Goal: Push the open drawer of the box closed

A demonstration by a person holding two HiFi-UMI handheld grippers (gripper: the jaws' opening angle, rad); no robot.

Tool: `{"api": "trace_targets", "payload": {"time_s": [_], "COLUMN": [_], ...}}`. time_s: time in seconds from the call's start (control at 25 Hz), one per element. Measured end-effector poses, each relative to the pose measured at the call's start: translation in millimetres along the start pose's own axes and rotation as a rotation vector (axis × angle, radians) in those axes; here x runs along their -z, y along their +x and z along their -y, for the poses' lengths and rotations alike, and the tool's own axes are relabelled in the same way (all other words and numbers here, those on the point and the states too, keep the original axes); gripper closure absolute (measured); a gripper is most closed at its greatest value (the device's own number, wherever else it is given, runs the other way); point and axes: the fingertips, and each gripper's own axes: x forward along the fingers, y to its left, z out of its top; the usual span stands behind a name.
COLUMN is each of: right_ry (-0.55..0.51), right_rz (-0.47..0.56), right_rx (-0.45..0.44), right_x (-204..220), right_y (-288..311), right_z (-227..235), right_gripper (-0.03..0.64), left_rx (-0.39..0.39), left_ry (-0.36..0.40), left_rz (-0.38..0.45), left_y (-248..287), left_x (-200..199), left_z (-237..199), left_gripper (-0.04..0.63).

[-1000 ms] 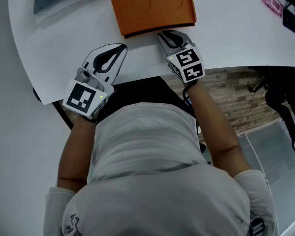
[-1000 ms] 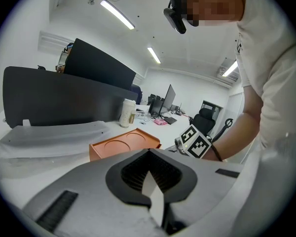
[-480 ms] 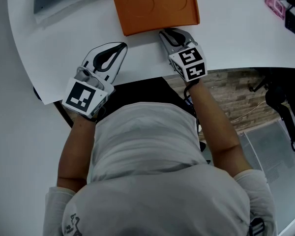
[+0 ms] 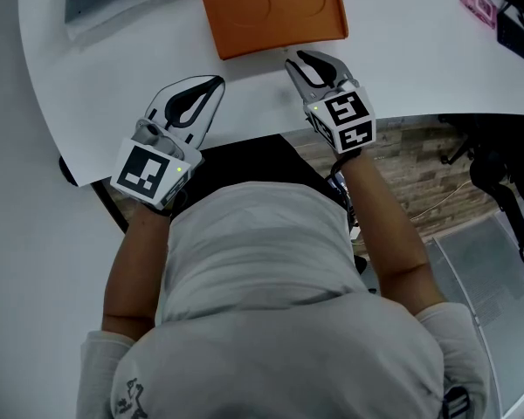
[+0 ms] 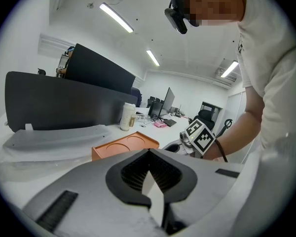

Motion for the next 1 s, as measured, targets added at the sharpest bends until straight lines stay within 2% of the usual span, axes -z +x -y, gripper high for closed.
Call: {"api": "trace_targets", "payload": {"time_s": [0.36,0.72,1.0], "right_ry": [-0.068,-0.169,-0.238], "right_rz": [0.149,0.313,0.409], "right_rx": [0.06,0.113,0.133], "right_x": [-56,-125,-162], "right_y": [-73,-156,-208], "right_z": [-10,-31,-55], "right_gripper": [0.517,0.531,0.559], "left_rx": [-0.005,-0.015,-0.025], "left_ry": [0.072,0.168,0.238], "left_rz": [0.073,0.183,0.267], "left_y": [-27,-61,-90], "left_x": [-36,-96,-146], "left_z": [27,58,87], "left_gripper": [0.597,0.597,0.597]}}
